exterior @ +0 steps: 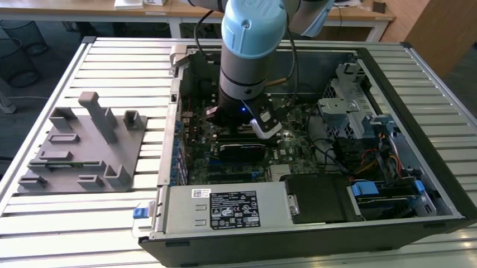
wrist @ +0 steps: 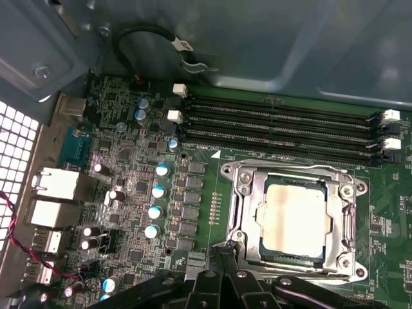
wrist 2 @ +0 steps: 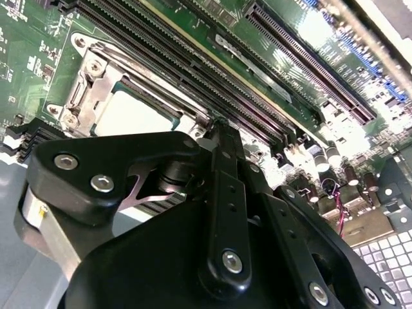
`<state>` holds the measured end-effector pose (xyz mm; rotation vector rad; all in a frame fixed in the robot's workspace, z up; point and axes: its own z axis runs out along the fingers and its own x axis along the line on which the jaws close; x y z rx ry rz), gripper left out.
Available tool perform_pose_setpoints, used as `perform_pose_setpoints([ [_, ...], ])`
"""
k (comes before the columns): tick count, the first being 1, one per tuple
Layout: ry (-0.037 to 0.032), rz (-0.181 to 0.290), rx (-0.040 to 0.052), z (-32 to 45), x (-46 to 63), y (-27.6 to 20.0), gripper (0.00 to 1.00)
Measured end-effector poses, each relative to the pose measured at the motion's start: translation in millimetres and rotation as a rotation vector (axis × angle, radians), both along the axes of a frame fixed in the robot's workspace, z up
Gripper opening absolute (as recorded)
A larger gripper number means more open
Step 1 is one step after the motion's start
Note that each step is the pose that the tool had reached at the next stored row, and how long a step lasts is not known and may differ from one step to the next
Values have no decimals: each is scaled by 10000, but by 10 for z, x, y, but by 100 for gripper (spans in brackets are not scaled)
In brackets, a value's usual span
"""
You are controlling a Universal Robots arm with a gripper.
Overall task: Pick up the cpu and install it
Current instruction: 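Install the second cpu locking lever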
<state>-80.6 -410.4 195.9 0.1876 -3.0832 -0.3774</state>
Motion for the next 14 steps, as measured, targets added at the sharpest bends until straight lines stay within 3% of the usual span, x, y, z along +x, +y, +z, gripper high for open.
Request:
perform_pose_setpoints([
  [14, -1, 14, 208, -29, -25, 0, 11],
])
